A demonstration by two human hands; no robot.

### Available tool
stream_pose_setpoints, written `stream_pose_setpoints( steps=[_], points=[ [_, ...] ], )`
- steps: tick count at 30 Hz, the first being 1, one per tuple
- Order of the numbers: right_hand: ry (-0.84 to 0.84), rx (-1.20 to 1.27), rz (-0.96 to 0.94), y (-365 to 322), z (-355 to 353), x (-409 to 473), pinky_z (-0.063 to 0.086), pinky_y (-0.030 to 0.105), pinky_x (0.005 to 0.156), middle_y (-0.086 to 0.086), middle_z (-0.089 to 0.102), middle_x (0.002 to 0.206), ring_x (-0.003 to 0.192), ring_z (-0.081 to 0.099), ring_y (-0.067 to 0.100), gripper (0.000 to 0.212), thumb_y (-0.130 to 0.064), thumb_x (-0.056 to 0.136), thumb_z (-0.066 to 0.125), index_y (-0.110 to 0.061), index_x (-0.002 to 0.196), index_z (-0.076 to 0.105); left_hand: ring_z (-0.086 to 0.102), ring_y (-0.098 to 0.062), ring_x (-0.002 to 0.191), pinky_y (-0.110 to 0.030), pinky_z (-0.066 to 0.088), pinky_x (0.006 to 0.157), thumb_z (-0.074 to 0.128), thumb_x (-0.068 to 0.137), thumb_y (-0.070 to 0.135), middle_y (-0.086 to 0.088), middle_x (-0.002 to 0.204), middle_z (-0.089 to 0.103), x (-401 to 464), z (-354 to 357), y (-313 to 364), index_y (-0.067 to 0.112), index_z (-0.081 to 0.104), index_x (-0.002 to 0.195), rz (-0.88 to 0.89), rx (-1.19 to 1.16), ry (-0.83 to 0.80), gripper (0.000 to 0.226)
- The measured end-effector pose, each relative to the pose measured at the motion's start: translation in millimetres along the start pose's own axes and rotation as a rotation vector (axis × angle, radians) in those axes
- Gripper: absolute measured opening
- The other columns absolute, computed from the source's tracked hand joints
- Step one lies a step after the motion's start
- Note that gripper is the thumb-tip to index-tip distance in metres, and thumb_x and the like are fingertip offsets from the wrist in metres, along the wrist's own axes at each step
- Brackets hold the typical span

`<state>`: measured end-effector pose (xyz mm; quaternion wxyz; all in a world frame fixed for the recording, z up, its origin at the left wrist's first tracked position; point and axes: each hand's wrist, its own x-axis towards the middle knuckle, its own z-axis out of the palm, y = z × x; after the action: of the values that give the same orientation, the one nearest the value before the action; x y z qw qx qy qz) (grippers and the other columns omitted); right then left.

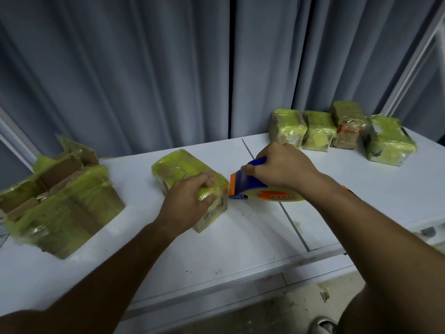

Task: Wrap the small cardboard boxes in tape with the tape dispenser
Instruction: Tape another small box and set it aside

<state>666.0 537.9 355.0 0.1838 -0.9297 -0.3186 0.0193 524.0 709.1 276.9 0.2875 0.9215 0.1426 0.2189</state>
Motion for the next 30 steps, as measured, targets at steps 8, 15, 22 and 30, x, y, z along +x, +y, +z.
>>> stream_pose_setpoints(
  steps=[8, 15, 22, 30],
  points=[
    [0.096, -0.017, 0.034, 10.0, -19.4, -0.4, 0.049, 0.032, 0.061, 0.000, 0.068, 0.089, 0.083, 0.064, 0.022, 0.033, -0.056, 0.087, 0.065, -0.023, 0.090, 0.063, 0.047, 0.003, 0.128, -0.015, 0.039, 0.096, 0.076, 0.084, 0.013, 0.022, 0.121, 0.063, -11.3, -16.5, -7.0, 0.024, 0.068, 0.095, -0.029, -0.083, -0.123, 0.017],
    [0.065, 0.290, -0.064, 11.6, -38.2, -5.8, 0.055, 0.030, 0.067, -0.006, 0.072, 0.089, 0.082, 0.065, 0.014, 0.028, -0.050, 0.093, 0.066, -0.024, 0.101, 0.072, 0.028, 0.006, 0.136, -0.022, 0.029, 0.107, 0.068, 0.091, 0.022, 0.036, 0.124, 0.051, -15.4, -19.8, -7.8, 0.030, 0.063, 0.104, 0.053, -0.023, -0.191, 0.016],
    [-0.080, 0.509, -0.184, 6.1, -40.1, -12.9, 0.056, 0.023, 0.065, -0.011, 0.076, 0.084, 0.081, 0.072, 0.010, 0.025, -0.048, 0.091, 0.068, -0.025, 0.095, 0.078, 0.063, -0.004, 0.095, -0.023, 0.053, 0.076, 0.051, 0.101, 0.026, 0.010, 0.099, 0.069, -14.9, -25.3, 3.3, 0.021, 0.067, 0.097, -0.035, -0.281, 0.032, 0.017],
    [-0.179, 0.596, -0.300, 0.5, -33.7, -15.2, 0.057, 0.027, 0.069, -0.011, 0.078, 0.089, 0.085, 0.075, 0.010, 0.023, -0.044, 0.091, 0.069, -0.024, 0.100, 0.076, 0.063, 0.001, 0.101, -0.018, 0.055, 0.076, 0.052, 0.101, 0.023, 0.014, 0.105, 0.068, -6.8, -41.3, 7.5, 0.029, 0.064, 0.111, -0.111, -0.387, -0.081, 0.017]
  ],
)
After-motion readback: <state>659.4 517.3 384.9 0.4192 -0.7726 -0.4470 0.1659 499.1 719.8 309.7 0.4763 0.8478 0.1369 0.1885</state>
